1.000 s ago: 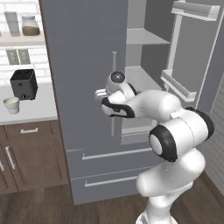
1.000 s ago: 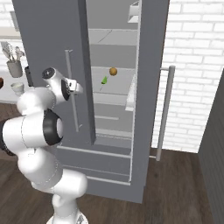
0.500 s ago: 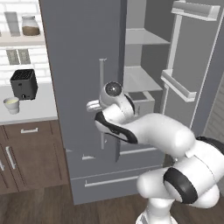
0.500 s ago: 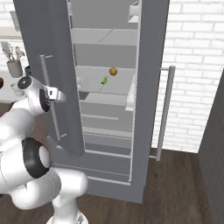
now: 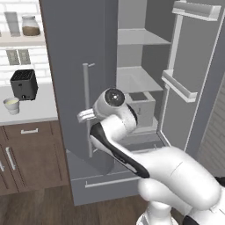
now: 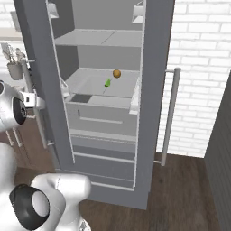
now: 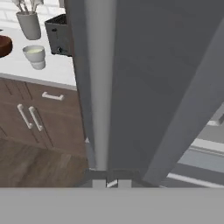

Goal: Grab a lemon wedge from the fridge and one ice cube from the ice bowl, and put them in the glass of lemonade.

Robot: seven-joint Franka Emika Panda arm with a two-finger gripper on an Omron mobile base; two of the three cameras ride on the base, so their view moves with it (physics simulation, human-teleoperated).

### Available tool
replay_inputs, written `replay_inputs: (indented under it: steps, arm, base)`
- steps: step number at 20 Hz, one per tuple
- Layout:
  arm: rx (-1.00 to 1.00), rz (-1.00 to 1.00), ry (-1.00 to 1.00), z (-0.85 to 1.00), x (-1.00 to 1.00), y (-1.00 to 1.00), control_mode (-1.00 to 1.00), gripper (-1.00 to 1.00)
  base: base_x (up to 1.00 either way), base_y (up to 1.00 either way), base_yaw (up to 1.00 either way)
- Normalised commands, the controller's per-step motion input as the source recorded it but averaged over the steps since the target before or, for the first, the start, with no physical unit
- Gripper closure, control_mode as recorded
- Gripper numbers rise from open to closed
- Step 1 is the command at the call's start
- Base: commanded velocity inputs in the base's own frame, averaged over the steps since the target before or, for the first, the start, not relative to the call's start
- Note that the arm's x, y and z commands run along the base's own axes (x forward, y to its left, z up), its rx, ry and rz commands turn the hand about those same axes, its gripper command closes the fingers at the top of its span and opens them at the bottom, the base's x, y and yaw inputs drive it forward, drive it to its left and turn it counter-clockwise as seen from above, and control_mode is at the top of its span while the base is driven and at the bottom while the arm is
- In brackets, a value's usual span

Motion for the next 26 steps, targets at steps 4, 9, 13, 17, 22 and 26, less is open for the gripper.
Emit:
replay_inputs:
  steps: [4, 9, 13, 17, 22, 26]
  arm:
    - [0.0, 0.11, -0.03, 0.42, -1.0, -0.09, -1.0, -1.0]
    - [0.05, 0.08, -0.04, 0.66, -0.86, -0.46, -1.0, -1.0]
    - [0.06, 0.01, 0.0, 0.98, -0.1, -0.63, -1.0, -1.0]
    - [0.13, 0.0, 0.06, 0.96, 0.36, -0.68, -1.0, -1.0]
    - [0.28, 0.09, 0.02, 0.62, 0.54, -0.41, -1.0, -1.0]
    - [0.22, 0.2, 0.13, 0.44, 0.99, -0.01, -1.0, -1.0]
  base:
    - [0.0, 0.0, 0.0]
    - [0.0, 0.0, 0.0]
    - [0.0, 0.0, 0.0]
    - [0.0, 0.0, 0.0]
    - [0.0, 0.0, 0.0]
    - [0.0, 0.0, 0.0]
